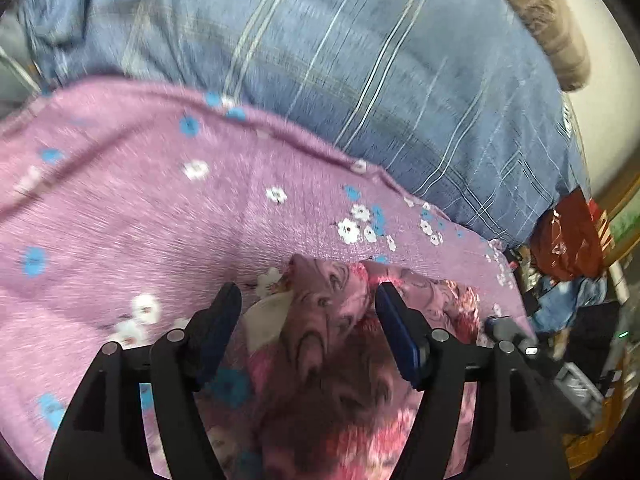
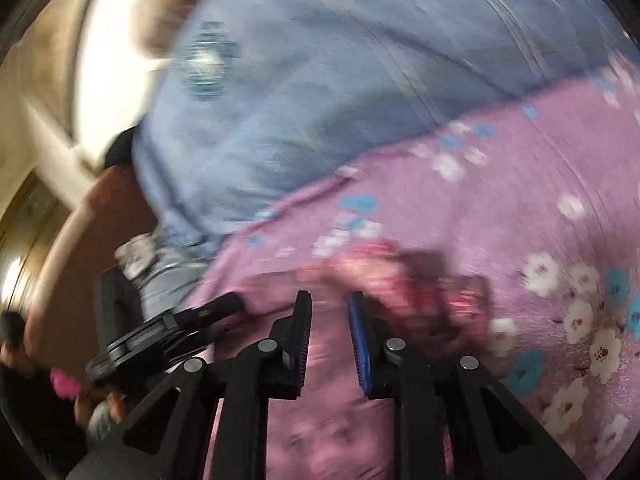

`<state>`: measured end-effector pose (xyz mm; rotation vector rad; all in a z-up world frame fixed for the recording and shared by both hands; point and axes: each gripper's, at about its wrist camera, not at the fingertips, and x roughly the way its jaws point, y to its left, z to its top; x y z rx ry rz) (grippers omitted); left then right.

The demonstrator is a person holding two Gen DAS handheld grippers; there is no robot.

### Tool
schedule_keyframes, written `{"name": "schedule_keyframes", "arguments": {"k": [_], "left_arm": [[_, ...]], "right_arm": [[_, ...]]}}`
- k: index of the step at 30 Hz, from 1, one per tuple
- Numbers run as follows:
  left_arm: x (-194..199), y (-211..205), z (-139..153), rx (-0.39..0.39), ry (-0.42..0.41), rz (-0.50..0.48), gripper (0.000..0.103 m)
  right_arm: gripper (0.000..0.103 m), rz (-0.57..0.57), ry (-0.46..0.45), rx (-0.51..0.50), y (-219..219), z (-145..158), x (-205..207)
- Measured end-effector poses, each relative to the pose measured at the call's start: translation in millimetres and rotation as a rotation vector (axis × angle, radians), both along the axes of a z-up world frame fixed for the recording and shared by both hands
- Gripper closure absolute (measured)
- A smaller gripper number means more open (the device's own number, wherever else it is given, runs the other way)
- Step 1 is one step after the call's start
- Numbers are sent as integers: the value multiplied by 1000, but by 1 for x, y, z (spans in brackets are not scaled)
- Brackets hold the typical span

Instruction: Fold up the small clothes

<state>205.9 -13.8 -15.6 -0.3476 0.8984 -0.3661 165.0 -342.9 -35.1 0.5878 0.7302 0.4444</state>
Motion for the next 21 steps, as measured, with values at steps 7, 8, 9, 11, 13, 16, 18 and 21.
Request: {"name": "schedule_keyframes", "arguments": {"k": [7,8,9,11,13,16,18,21], "left_arm": [[-20,-5,-33,95,82,-9,26],[-21,-1,-34,70,93,3,26],[-23,4,-32,47,115,3,26],[-31,13,-25,26,114,17,26],[-45,16,-15,46,89,30,26],[-66,12,-10,79,72,21,26],[-79,6,-15,87,103,-1,26],[-94,2,-19,66,149,-48,26]], "right_arm": [[46,-2,121,-274,37,-17,-8],[47,-26,113,-279,37,-17,-11],[46,-52,100,-278,37,-9,-17],[44,-71,73,-285,38,5,-30],[44,-104,2,-298,34,18,-56],[43,-128,-32,-356,31,27,-86],[42,-139,0,-403,30,24,-97],[37,-141,94,-451,26,9,-100]]}}
